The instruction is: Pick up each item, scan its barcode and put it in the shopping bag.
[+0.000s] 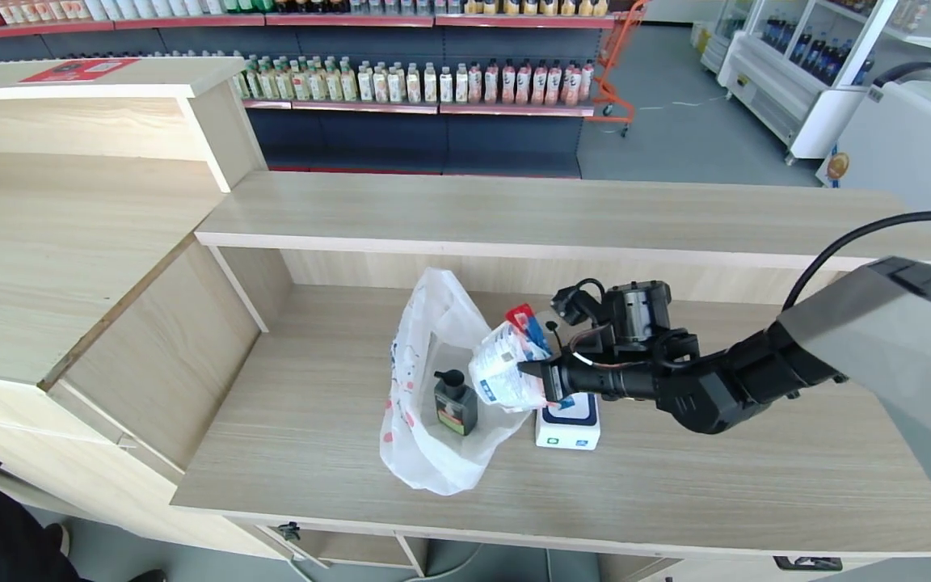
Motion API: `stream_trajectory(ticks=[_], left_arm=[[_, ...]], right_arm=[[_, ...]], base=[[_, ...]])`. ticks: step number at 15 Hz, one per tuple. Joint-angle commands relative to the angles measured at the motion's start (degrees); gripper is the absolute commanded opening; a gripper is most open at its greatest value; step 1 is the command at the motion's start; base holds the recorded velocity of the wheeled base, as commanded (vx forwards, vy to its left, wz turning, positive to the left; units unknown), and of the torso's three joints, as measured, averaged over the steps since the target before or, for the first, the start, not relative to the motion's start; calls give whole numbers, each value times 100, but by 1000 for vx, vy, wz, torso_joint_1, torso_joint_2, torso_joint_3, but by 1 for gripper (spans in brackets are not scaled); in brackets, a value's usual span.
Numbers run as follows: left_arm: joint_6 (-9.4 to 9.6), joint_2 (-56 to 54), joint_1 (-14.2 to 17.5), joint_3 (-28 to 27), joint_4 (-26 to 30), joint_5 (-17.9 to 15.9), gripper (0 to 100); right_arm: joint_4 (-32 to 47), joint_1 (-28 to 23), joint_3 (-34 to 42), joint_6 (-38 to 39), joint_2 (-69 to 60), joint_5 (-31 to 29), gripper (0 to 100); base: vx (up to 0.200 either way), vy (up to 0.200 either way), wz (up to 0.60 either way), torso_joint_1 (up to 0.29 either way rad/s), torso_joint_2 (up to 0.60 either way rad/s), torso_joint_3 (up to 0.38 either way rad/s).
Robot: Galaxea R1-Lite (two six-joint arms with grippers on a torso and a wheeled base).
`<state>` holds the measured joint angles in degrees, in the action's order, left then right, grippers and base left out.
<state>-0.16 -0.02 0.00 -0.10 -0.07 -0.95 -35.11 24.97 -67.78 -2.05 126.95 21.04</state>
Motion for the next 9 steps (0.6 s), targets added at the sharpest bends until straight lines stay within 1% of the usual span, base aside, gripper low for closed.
stream_trajectory(ticks=[1,3,5,9], left_arm=[[-2,2,0,1,-1,-2,100],[-2,2,0,1,-1,-2,100],[-2,2,0,1,-1,-2,100],[-2,2,0,1,-1,-2,100]], right_arm=[[-5,96,-508,-147,603,-12,0],[-5,149,-877,-296,937,-21,0],[4,166,-1071,-454,1191,-21,0],[39,166,-1352,-490,1332,-12,0]], base=[[0,0,0,0,0,0],[0,0,0,0,0,0],[0,0,0,0,0,0],[0,0,0,0,0,0]])
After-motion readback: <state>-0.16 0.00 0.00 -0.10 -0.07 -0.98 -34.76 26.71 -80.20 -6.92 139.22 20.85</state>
